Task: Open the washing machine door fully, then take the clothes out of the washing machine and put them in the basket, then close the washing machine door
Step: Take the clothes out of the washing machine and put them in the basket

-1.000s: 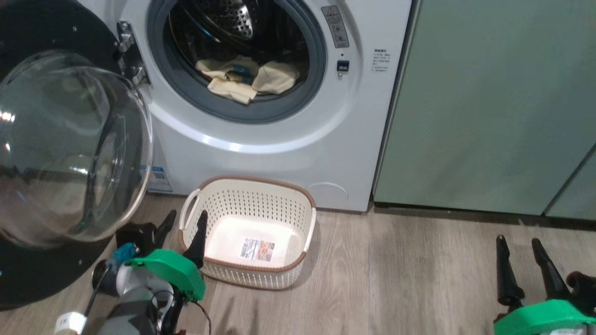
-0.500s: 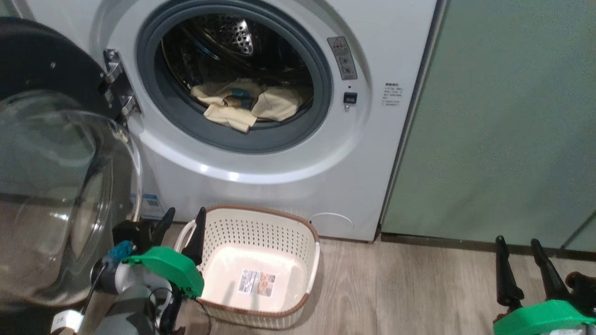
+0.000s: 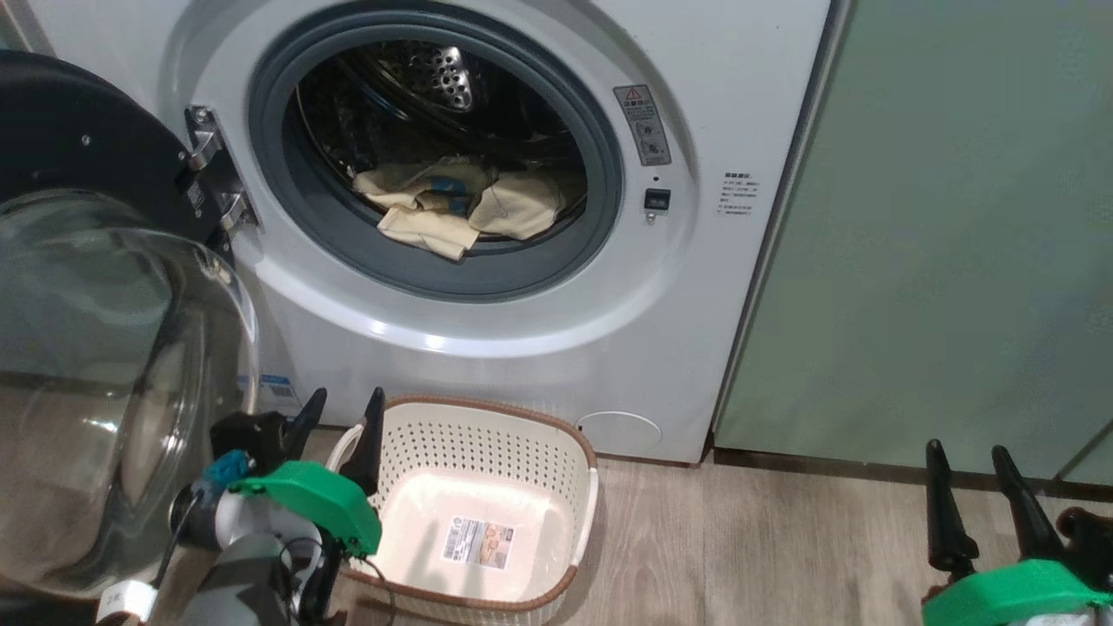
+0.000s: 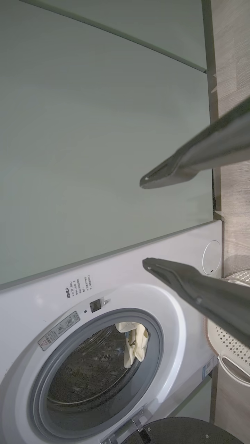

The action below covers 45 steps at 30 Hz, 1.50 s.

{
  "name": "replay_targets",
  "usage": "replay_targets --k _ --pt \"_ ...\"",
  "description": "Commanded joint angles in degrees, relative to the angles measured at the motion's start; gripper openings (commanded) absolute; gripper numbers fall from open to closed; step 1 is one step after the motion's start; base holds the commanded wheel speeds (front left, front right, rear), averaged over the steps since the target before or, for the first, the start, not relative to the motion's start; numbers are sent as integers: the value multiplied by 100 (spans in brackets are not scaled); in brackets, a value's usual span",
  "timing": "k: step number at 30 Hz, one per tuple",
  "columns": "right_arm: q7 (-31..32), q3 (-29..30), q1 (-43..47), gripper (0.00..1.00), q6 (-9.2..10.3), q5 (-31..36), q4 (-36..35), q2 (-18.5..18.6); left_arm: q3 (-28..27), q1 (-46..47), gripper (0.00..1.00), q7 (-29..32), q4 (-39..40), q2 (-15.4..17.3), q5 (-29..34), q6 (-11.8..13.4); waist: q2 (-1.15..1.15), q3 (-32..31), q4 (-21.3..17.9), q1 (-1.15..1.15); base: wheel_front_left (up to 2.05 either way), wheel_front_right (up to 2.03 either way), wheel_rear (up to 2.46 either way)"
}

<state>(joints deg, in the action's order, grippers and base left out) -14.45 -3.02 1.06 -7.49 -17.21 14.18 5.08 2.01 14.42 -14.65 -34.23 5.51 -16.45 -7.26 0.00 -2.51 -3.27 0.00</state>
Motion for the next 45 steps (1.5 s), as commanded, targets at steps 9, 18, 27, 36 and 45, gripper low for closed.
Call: replay_targets --k 9,18,27,36,45 --pt "-55 -120 -205 100 0 19 -185 44 -173 272 100 -35 106 142 56 56 0 29 -9 0 0 0 0" --pt "-55 -163 -244 100 0 18 -197 27 -15 468 100 116 -199 231 212 159 0 137 -79 0 0 0 0" --pt "-55 -259 -436 100 0 -3 -246 15 171 1246 100 659 -529 420 402 310 0 664 -291 0 0 0 0" --pt "-55 -320 -912 100 0 -33 -299 -82 402 2662 100 1470 -1036 755 775 649 0 1567 -585 0 0 0 0" --pt "-55 -447 -1264 100 0 -71 -313 -160 568 3901 100 1937 -1432 1009 1024 846 0 2201 -891 0 0 0 0"
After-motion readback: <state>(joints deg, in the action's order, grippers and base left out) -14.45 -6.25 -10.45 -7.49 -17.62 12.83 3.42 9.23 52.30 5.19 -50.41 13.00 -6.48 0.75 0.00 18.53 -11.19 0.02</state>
